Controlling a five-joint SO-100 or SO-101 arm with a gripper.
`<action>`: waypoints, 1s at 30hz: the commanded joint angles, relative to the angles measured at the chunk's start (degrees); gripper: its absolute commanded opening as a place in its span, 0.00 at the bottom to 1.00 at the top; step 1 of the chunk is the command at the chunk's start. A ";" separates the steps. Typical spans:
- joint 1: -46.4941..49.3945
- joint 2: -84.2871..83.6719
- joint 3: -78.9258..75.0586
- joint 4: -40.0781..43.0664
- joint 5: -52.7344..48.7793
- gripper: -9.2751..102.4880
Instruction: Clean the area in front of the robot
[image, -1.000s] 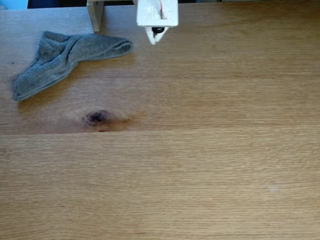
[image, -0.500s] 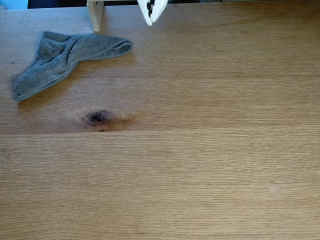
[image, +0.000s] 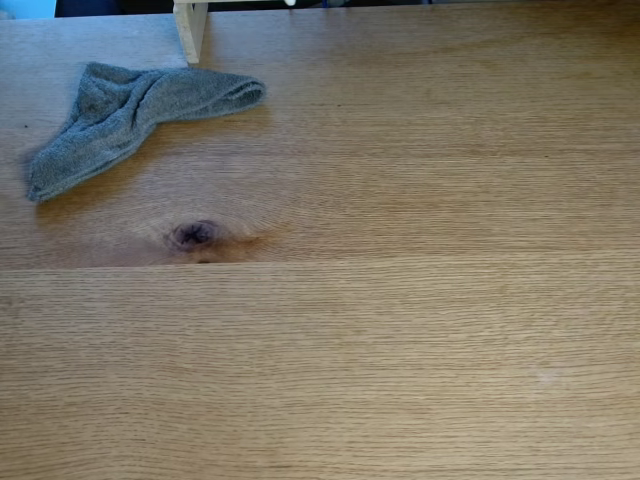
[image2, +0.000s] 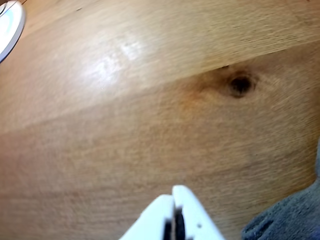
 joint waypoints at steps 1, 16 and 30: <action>-0.18 18.90 9.49 1.14 -1.32 0.08; -2.55 31.46 33.49 13.45 -12.83 0.08; -4.83 31.55 35.51 21.80 -14.50 0.08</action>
